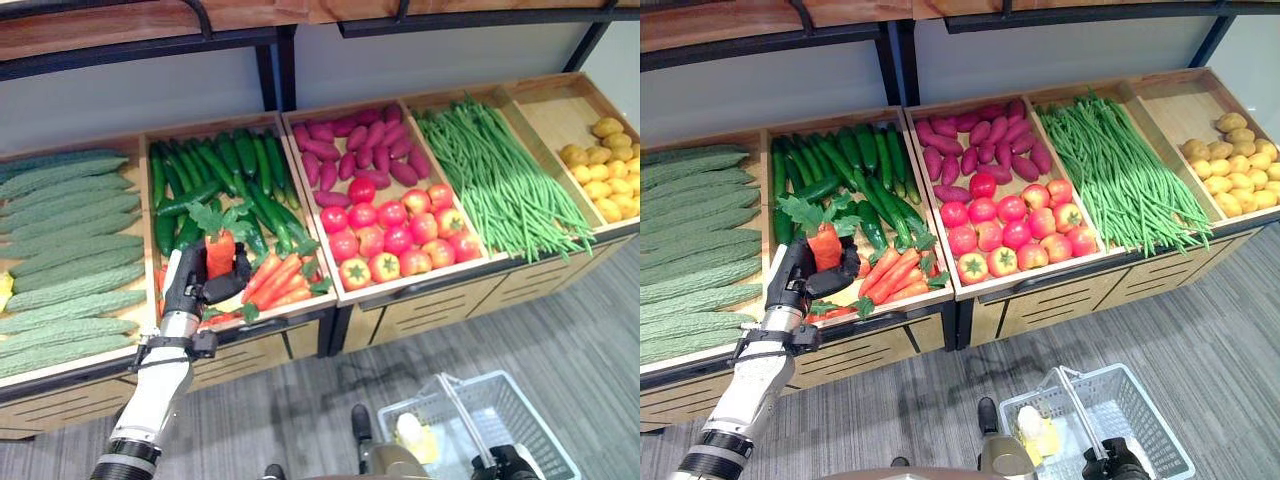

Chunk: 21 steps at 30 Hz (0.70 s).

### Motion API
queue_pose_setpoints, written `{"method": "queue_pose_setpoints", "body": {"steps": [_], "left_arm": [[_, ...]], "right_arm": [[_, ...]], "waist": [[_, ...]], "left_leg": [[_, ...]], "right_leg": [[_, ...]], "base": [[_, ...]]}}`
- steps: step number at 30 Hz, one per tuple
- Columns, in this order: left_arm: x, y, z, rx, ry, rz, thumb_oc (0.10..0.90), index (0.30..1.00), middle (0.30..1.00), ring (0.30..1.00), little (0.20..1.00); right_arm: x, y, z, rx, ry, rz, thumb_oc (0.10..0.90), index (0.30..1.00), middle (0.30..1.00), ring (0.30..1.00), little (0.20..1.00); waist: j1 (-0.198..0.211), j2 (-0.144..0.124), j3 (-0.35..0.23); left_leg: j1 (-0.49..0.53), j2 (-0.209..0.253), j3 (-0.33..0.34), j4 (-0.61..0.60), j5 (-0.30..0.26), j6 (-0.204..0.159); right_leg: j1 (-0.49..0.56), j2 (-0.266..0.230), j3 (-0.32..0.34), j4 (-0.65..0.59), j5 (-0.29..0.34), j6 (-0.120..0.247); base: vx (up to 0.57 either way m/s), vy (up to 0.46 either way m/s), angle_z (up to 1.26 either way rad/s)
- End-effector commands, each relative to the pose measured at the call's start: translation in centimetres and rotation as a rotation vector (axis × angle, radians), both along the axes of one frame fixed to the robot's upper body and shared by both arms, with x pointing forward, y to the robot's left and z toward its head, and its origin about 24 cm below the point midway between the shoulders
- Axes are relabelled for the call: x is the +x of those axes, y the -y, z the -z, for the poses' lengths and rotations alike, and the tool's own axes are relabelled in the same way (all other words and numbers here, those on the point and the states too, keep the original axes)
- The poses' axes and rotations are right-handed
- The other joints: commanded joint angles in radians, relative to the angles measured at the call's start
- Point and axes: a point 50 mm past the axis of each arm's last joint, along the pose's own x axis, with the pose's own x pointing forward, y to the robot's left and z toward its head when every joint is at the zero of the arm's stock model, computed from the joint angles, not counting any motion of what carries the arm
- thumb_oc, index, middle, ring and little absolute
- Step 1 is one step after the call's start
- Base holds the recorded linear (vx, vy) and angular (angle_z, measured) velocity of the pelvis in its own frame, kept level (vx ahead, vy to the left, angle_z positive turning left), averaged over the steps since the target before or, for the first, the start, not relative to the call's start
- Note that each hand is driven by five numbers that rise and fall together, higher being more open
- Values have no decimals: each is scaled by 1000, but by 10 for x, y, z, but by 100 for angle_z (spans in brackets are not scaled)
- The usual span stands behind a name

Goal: Get the vegetables into the basket

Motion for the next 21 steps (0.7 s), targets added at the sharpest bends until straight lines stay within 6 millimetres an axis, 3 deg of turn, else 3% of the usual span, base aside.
{"method": "queue_pose_setpoints", "body": {"steps": [1, 2, 3, 4, 5, 7, 8, 9, 10, 11, 12, 16, 21], "left_arm": [[17, 12, -68, 13, 316, 120, 400, 300, 300, 300, 300], [18, 13, -69, 17, 322, 118, 400, 300, 300, 300, 300], [19, 13, -69, 17, 323, 118, 400, 300, 300, 300, 300], [20, 16, -73, 20, 342, 123, 400, 300, 300, 300, 300], [21, 16, -74, 21, 342, 123, 400, 300, 300, 300, 300], [22, 16, -81, 52, 364, 124, 400, 300, 300, 300, 300], [22, 16, -81, 52, 364, 125, 400, 300, 300, 300, 300], [22, 14, -82, 63, 363, 120, 400, 300, 300, 300, 300], [20, 12, -82, 70, 365, 112, 400, 300, 300, 300, 300], [20, 12, -82, 70, 364, 112, 400, 300, 300, 300, 300], [15, 7, -83, 82, 364, 103, 400, 300, 300, 300, 300], [9, 4, -78, 111, 338, 108, 400, 300, 300, 300, 300], [10, 5, -78, 118, 344, 108, 400, 300, 300, 300, 300]], "right_arm": [[-2, 20, -9, -59, 20, 36, 400, 300, 300, 300, 300], [0, 19, -9, -56, 26, 35, 400, 300, 300, 300, 300], [0, 19, -9, -56, 27, 36, 400, 300, 300, 300, 300], [2, 16, -8, -50, 29, 38, 400, 300, 300, 300, 300], [2, 16, -8, -50, 29, 37, 400, 300, 300, 300, 300], [2, 10, -5, -34, 26, 31, 400, 300, 300, 300, 300], [2, 10, -5, -34, 26, 31, 400, 300, 300, 300, 300], [-3, 9, -4, -35, 5, 29, 400, 300, 300, 300, 300], [-4, 9, -3, -34, -5, 25, 400, 300, 300, 300, 300], [-4, 9, -3, -35, -6, 25, 400, 300, 300, 300, 300], [-6, 9, -2, -39, -23, 13, 400, 300, 300, 300, 300], [-8, 5, -1, -30, -29, -5, 400, 300, 300, 300, 300], [-8, 3, 0, -23, -19, -5, 400, 300, 300, 300, 300]], "waist": [[-20, -64, -23], [-38, -72, -11], [-36, -72, -12], [-47, -67, 1], [-44, -71, -3], [-30, -50, 11], [-31, -50, 13], [-4, -32, 9], [9, -29, 9], [9, -29, 10], [31, -26, 1], [36, -42, -23], [33, -41, -32]], "left_leg": [[-98, 12, -11, 154, -60, -4], [-99, -6, 8, 145, -62, 5], [-99, -6, 11, 144, -61, 5], [-98, -8, 41, 131, -60, 11], [-102, -11, 45, 129, -55, 11], [-107, 9, 103, 110, -39, 26], [-106, 9, 102, 110, -40, 26], [-100, 16, 132, 88, -46, 30], [-101, 22, 164, 78, -34, 34], [-96, 22, 164, 76, -36, 34], [-97, 33, 224, 58, -22, 41], [-76, 30, 272, 42, -19, 35], [-58, 37, 300, 46, -13, 18]], "right_leg": [[-33, -142, 31, 118, -17, 132], [-68, -153, 54, 126, 66, 159], [-70, -153, 57, 124, 68, 160], [-111, -161, 60, 114, 143, 165], [-119, -162, 65, 114, 147, 165], [-133, -180, -71, 181, 56, 136], [-132, -180, -72, 185, 52, 136], [-91, -195, -203, 263, -42, 117], [-73, -211, -268, 314, -64, 108], [-73, -213, -267, 322, -70, 109], [-37, -236, -356, 397, -91, 102], [-3, -206, -319, 375, -100, 112], [37, -171, -338, 268, -132, 101]], "base": [[-111, 147, -21], [-73, 95, -24], [-182, 173, -30], [-120, 77, -26], [-228, 175, -51], [-191, 168, -88], [-143, 205, -106], [-140, 181, -91], [-135, 182, -74], [-174, 106, -91], [-98, 60, -109], [-38, 0, -113], [37, -112, -37]]}}
